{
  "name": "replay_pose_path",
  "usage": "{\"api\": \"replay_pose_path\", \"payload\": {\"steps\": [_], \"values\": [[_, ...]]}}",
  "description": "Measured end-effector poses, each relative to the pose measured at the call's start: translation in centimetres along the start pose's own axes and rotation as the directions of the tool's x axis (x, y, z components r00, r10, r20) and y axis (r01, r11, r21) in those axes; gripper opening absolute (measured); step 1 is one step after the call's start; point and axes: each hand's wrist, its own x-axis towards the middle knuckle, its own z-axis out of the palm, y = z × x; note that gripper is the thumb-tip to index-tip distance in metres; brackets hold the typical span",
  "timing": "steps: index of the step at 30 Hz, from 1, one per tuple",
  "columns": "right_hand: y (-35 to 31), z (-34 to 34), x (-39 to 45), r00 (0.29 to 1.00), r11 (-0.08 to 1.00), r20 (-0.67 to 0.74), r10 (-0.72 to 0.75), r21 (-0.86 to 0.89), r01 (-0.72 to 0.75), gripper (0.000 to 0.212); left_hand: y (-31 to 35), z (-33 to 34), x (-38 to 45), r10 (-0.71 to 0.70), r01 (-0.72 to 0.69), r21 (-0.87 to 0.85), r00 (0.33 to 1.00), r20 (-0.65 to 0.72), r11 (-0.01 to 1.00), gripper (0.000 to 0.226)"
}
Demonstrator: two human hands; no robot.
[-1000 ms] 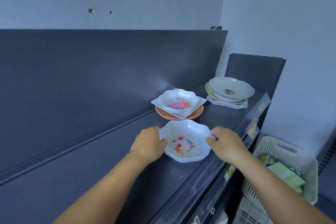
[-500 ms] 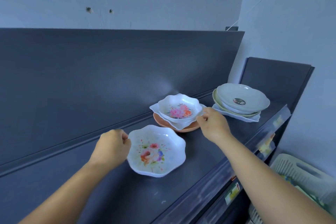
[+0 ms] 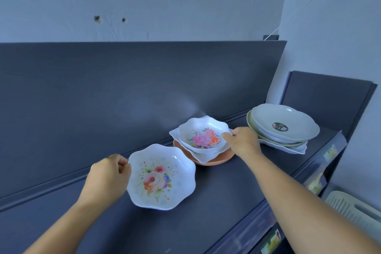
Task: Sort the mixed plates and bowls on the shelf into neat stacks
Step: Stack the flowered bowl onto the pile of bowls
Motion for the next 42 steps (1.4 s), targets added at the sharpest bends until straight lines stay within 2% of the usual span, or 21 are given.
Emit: {"api": "replay_pose_path", "payload": {"steps": [5, 8, 10, 13, 16, 22, 32, 38, 42], "values": [[-0.8, -0.5, 0.4, 0.992, 0.991, 0.002, 0.124, 0.046, -0.124, 0.037, 0.1, 0.1, -0.1, -0.023, 0.023, -0.025, 0.999, -0.022, 0.999, 0.015], [-0.8, -0.8, 0.3, 0.986, 0.968, -0.006, 0.166, 0.191, -0.162, 0.018, 0.0, -0.1, -0.5, -0.047, 0.045, -0.042, 0.998, -0.039, 0.998, 0.015], [-0.8, -0.8, -0.1, 0.987, 0.946, -0.021, 0.159, 0.289, -0.146, 0.025, -0.3, -0.6, -0.8, -0.074, 0.071, -0.055, 0.996, -0.056, 0.996, 0.015], [-1.4, -1.0, -1.0, 0.991, 0.927, -0.071, 0.116, 0.367, -0.082, 0.025, -1.0, -1.4, -1.4, -0.118, 0.112, -0.067, 0.989, -0.089, 0.991, 0.016], [-2.8, -1.2, -2.4, 0.995, 0.892, -0.051, 0.083, 0.45, -0.052, 0.02, -1.8, -2.6, -2.2, -0.145, 0.139, -0.062, 0.983, -0.114, 0.988, 0.017], [-7.8, -0.1, -7.3, 0.988, 0.839, 0.149, -0.034, 0.541, -0.053, 0.018, -4.8, -6.2, -5.4, -0.274, 0.26, -0.103, 0.948, -0.16, 0.96, 0.014], [-17.2, 3.9, -20.1, 0.89, 0.81, 0.318, -0.327, 0.58, 0.09, 0.016, -10.9, -16.1, -14.3, -0.39, 0.326, -0.243, 0.874, -0.291, 0.913, 0.015], [-22.0, 4.9, -30.2, 0.833, 0.792, 0.372, -0.41, 0.598, 0.123, 0.017, -15.1, -22.7, -21.2, -0.412, 0.323, -0.277, 0.828, -0.38, 0.905, 0.014], [-24.7, 5.7, -36.4, 0.797, 0.787, 0.407, -0.447, 0.603, 0.133, 0.018, -18.1, -26.4, -25.5, -0.429, 0.343, -0.276, 0.822, -0.376, 0.898, 0.02]]}}
